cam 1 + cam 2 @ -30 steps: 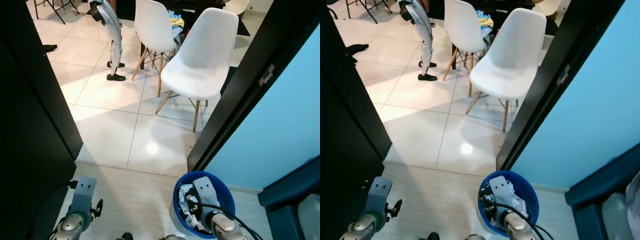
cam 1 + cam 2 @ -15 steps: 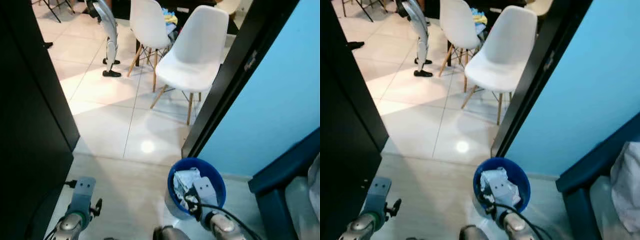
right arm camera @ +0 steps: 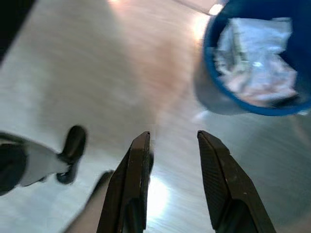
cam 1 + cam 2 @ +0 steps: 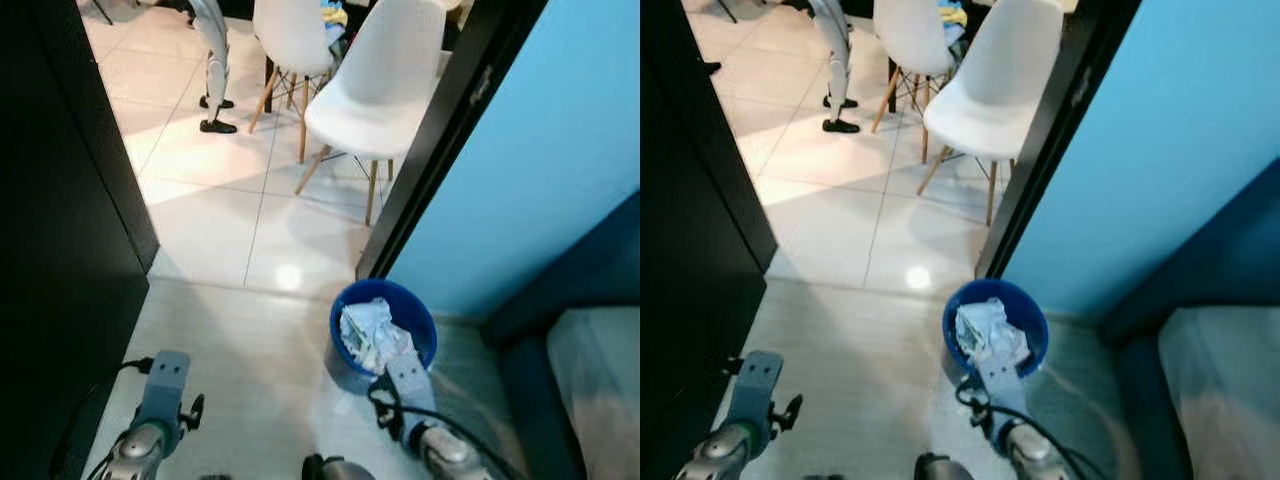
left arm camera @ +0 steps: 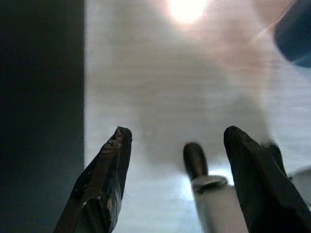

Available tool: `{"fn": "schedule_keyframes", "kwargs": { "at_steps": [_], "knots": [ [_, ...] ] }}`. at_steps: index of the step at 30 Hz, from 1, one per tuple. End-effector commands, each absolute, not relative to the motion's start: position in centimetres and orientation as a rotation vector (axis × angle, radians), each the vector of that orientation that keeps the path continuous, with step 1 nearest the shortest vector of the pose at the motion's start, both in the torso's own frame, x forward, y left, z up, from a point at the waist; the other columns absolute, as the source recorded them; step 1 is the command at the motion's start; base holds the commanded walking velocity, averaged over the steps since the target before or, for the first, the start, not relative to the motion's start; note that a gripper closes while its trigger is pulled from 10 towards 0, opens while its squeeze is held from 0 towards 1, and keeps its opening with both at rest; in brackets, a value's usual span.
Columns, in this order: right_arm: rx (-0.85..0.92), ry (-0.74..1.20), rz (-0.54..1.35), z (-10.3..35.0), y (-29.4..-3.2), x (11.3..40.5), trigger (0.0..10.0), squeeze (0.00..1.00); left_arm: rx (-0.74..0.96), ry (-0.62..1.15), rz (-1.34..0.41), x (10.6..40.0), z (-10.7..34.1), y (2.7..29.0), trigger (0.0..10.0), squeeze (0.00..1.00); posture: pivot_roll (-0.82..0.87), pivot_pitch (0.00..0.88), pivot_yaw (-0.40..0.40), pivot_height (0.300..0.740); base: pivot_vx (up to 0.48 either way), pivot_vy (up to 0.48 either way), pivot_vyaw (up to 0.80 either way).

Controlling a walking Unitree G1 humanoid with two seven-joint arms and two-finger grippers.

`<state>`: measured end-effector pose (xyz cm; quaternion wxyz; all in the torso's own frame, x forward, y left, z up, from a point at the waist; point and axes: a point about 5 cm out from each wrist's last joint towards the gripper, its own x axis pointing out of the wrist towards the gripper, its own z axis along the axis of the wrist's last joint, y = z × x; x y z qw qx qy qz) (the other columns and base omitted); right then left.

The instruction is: Clean up the room

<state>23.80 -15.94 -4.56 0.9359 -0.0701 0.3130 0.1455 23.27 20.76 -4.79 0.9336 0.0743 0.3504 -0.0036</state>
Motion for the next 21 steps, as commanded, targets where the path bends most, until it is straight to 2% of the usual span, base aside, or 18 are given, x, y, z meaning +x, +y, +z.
{"fn": "schedule_keyframes", "kwargs": {
  "at_steps": [1, 21],
  "knots": [
    [-0.152, 0.667, 0.277, -4.94, -16.87, 23.24, 10.0, 0.00, 0.152, 0.746, -0.017, 22.52, -5.37, 20.49, 10.0, 0.00, -0.11, 0.069, -0.011, 0.740, -0.311, 0.000, 0.00],
    [-0.152, 0.672, 0.274, -4.98, -16.78, 23.25, 10.0, 0.00, 0.154, 0.744, -0.016, 22.54, -5.35, 20.50, 10.0, 0.00, -0.11, 0.069, -0.008, 0.740, -0.313, 0.000, 0.00]
  ]
}}
